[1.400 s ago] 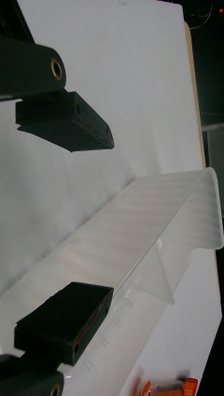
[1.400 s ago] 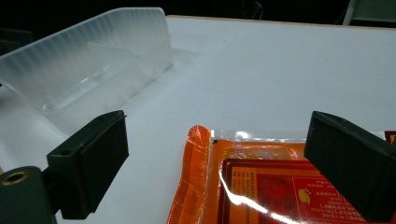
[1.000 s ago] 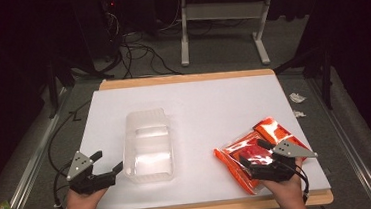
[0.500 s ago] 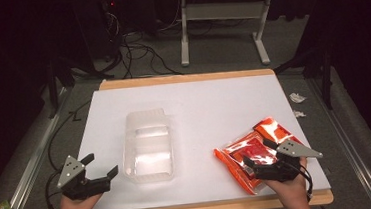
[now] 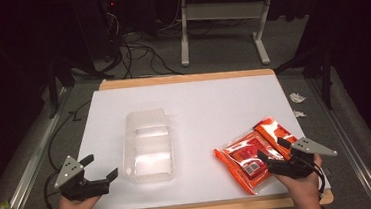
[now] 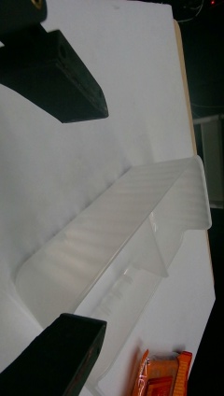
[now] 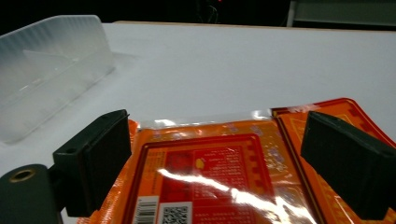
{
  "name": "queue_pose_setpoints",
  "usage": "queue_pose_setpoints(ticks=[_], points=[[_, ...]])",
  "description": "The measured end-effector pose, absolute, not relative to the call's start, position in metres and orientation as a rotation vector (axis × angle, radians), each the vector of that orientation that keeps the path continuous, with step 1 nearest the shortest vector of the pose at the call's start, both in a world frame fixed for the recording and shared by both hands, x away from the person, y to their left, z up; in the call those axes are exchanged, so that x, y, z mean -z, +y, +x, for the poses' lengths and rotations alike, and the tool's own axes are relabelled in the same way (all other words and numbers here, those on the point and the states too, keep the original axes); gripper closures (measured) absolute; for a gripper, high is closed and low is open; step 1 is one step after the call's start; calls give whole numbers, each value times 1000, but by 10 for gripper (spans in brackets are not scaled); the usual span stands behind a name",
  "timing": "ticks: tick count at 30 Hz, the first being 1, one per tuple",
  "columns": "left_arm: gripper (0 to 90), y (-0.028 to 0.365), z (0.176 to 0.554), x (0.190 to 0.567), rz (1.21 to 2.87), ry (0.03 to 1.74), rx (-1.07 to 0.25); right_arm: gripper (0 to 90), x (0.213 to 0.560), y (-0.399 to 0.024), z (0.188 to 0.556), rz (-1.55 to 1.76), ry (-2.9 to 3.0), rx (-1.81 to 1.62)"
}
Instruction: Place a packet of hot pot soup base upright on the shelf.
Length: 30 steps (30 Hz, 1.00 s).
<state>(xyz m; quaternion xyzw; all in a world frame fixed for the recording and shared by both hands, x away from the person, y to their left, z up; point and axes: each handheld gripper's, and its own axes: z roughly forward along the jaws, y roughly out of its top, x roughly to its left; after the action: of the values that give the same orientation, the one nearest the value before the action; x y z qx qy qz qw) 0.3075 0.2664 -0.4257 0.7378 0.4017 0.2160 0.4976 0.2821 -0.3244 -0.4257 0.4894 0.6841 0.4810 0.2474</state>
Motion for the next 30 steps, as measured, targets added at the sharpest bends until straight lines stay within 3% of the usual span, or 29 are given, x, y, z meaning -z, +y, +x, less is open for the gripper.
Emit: queue_pose_setpoints(ticks=[12,30], points=[[47,276,311,431,1795,1017,-519,26,437,-375,276,1531,1754,-1257],[85,275,313,436,1815,1007,-521,20,464,-424,278,1825,1606,-1272]])
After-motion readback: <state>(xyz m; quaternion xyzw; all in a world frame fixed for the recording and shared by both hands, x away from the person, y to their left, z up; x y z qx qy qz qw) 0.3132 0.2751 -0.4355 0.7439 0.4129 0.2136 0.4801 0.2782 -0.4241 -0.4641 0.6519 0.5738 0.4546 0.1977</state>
